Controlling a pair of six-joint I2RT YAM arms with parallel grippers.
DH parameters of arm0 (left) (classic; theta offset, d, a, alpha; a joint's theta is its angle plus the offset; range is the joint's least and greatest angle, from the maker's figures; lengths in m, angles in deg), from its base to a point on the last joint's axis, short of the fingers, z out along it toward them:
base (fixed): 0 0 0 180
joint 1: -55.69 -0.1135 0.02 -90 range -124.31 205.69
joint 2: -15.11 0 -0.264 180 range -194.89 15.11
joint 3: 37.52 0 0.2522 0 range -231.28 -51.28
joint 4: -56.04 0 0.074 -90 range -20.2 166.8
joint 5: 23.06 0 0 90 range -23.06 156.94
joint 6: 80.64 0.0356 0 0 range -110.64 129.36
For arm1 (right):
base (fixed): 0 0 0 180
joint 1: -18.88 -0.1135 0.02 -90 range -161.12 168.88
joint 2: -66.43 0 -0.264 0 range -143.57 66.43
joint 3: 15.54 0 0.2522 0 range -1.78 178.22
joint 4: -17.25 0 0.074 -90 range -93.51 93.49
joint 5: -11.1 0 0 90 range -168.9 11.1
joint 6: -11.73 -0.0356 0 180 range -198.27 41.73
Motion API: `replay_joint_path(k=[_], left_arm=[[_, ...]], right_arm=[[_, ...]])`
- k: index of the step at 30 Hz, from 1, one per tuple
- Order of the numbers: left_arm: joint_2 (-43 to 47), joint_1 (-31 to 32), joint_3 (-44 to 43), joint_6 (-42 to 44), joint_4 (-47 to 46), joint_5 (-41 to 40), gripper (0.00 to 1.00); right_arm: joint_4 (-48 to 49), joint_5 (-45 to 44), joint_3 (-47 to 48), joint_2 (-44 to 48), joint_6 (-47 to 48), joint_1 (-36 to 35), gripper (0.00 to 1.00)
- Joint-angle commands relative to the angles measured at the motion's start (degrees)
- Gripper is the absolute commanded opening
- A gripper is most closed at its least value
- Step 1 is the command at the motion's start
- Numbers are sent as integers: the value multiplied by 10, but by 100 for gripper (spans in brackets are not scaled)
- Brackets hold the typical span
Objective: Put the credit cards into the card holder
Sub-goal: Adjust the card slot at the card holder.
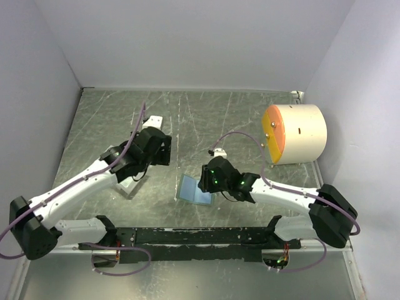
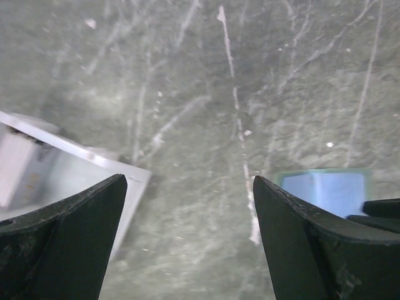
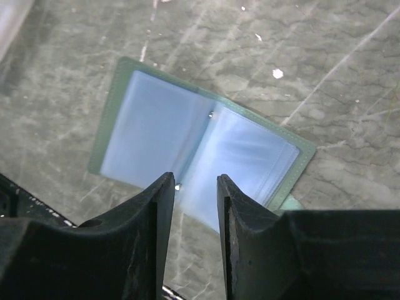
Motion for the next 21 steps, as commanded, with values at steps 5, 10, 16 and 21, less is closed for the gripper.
replay_joint_path(k=[5, 10, 16, 21], left_arm=[[54, -66, 30, 267, -30, -56, 93], [31, -152, 40, 350, -23, -44, 93], [40, -249, 79, 458, -71, 31, 89], [26, -340, 102, 488, -103, 70, 84]], right_arm=[[8, 39, 21, 27, 18, 0, 35], [-2, 55, 26, 38, 27, 0, 35], [-25, 55, 29, 58, 36, 0, 35], [-41, 58, 32, 68, 41, -1, 35]])
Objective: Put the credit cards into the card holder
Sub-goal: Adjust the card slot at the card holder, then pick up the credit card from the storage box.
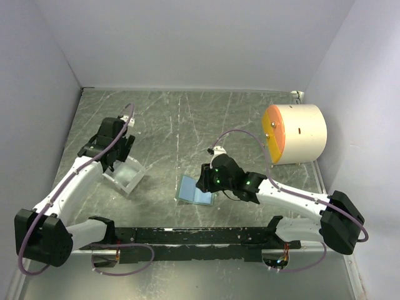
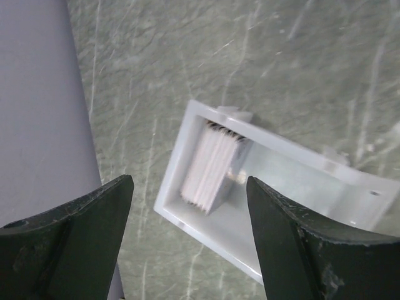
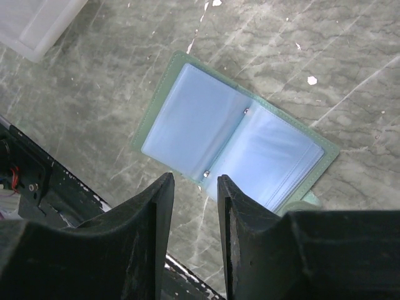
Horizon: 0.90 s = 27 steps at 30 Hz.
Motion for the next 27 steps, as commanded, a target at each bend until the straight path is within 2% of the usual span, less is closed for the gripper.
replay_joint_path(k=[1, 5, 12, 17, 25, 27], left_arm=[[-8, -74, 18, 66, -56, 56, 85], [-21, -114, 42, 80, -91, 70, 84], [-22, -114, 59, 55, -82, 141, 74], [10, -115, 88, 67, -114, 112, 72], [-19, -113, 82, 82, -77, 167, 62], [0, -113, 91, 85, -85, 168, 65]], right_arm=[[-26, 3, 19, 13, 13, 0, 35], [-27, -5, 20, 17, 9, -1, 35], [-23, -14, 25, -6, 2, -1, 34], [-28, -13, 39, -14, 9, 0, 34], [-29, -7, 47, -13, 13, 0, 34], [-30, -3, 52, -11, 12, 0, 33]])
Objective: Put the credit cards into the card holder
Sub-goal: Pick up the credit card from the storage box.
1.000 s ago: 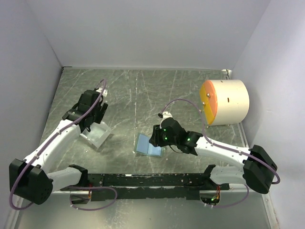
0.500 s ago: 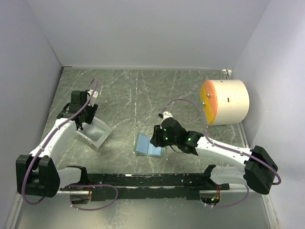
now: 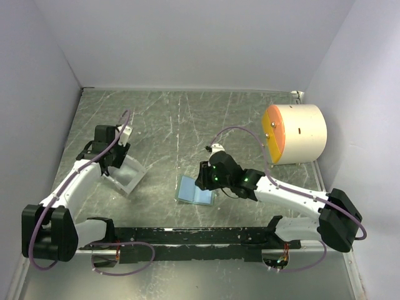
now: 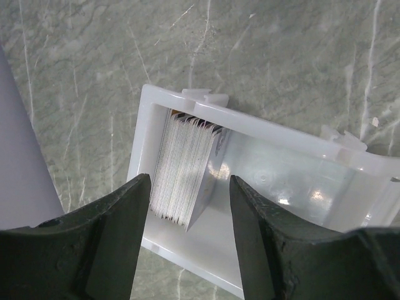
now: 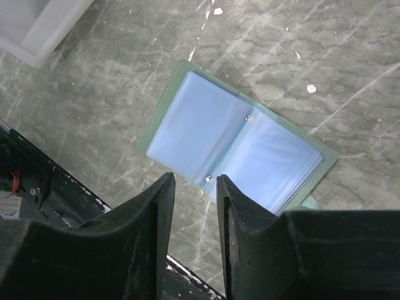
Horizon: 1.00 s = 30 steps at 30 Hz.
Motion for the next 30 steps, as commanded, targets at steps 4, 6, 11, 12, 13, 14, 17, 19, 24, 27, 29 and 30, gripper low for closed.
replay_joint_path(k=[4, 6, 11, 12, 13, 14, 17, 19, 24, 27, 29, 30], left_arm=[[46, -1, 28, 11, -35, 17, 68], [42, -1, 27, 5, -35, 15, 68], [22, -1, 14, 4, -13, 12, 69], [21, -1, 15, 6, -12, 10, 69], [23, 0, 16, 9, -12, 9, 68], [26, 0, 18, 13, -13, 5, 68], [35, 2, 29, 31, -30, -4, 69], [32, 2, 24, 35, -21, -5, 68], [6, 2, 12, 46, -8, -10, 63], [0, 2, 20, 47, -16, 9, 63], [-7, 3, 26, 50, -25, 16, 63], [-13, 2, 26, 53, -27, 15, 63]], right_arm=[[-7, -14, 14, 18, 6, -1, 34], [-12, -21, 10, 23, 5, 0, 34], [-4, -24, -7, 26, -3, 0, 33], [-5, -24, -7, 26, -5, 0, 33], [-5, -20, -6, 27, -8, 0, 33], [-4, -16, -6, 27, -10, -1, 33], [-2, -10, -2, 27, -6, -1, 33], [-11, -16, 5, 25, -1, -1, 33], [-25, -20, 12, 38, 8, 0, 33], [-28, -25, 9, 46, 9, 0, 33], [-31, -30, 10, 48, 9, 0, 33], [-31, -31, 10, 48, 7, -1, 33]])
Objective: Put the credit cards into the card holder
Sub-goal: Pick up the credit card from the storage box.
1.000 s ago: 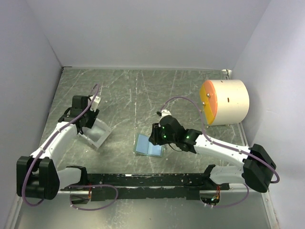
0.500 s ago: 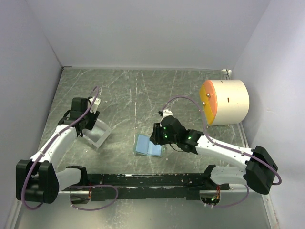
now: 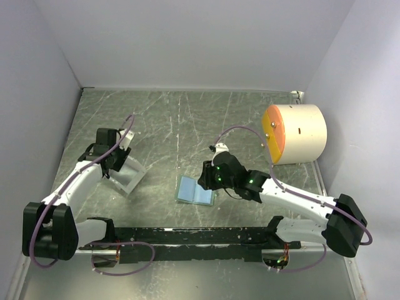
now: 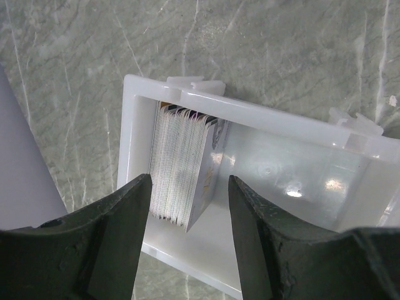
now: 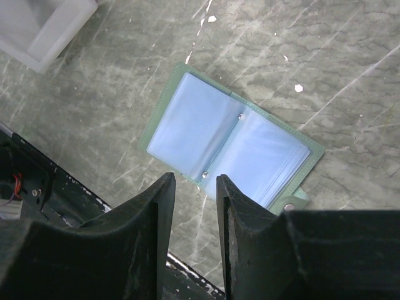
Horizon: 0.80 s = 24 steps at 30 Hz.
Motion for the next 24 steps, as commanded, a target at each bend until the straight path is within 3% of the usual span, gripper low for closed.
replay_joint_path(k=[1, 24], left_arm=[[-17, 2, 0, 18, -14, 16, 62], [-53, 18, 9, 54, -38, -33, 59]], right_arm=[[-6, -14, 11, 14, 5, 0, 33], [5, -8, -2, 26, 1, -1, 33]])
